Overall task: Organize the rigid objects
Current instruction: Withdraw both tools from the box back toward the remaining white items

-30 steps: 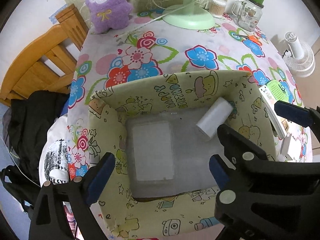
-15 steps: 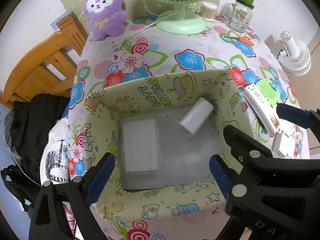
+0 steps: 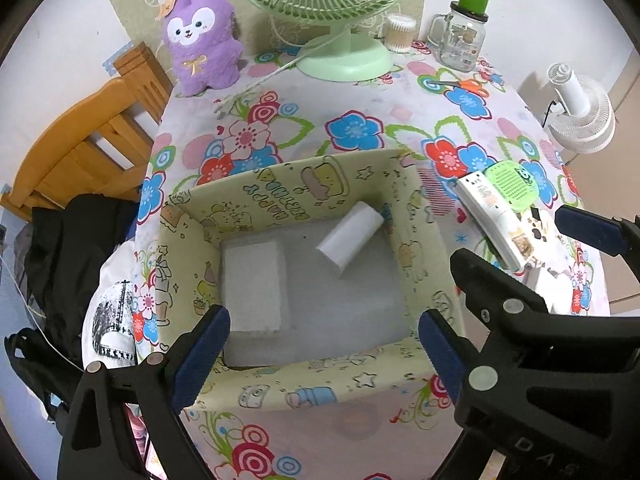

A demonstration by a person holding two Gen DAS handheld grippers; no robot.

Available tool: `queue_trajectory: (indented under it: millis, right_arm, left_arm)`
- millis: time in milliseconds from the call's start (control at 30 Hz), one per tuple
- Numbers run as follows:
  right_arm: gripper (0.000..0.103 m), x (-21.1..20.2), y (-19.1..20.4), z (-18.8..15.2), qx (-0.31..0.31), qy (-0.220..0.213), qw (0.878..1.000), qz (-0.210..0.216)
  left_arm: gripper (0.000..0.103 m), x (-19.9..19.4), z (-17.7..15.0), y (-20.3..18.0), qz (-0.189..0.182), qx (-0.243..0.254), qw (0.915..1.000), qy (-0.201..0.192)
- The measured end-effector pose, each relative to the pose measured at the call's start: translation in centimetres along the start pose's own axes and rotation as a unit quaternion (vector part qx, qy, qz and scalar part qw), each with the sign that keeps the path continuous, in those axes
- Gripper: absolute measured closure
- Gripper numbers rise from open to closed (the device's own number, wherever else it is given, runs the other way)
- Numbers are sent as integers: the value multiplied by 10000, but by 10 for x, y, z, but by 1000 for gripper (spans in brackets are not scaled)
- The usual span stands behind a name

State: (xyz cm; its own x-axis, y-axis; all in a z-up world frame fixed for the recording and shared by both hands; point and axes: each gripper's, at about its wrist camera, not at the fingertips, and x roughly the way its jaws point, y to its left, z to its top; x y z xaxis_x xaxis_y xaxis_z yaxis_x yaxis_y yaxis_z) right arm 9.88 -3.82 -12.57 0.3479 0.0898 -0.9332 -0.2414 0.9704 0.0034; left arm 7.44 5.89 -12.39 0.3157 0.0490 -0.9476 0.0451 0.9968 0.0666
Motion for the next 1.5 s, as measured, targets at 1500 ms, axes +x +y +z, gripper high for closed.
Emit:
queue_trajectory:
  millis: [1500]
  right_arm:
    - [13, -58, -115, -28, 104, -400, 9991, 14]
  left_arm:
    - [6, -46, 10, -115, -147, 71, 9991, -391]
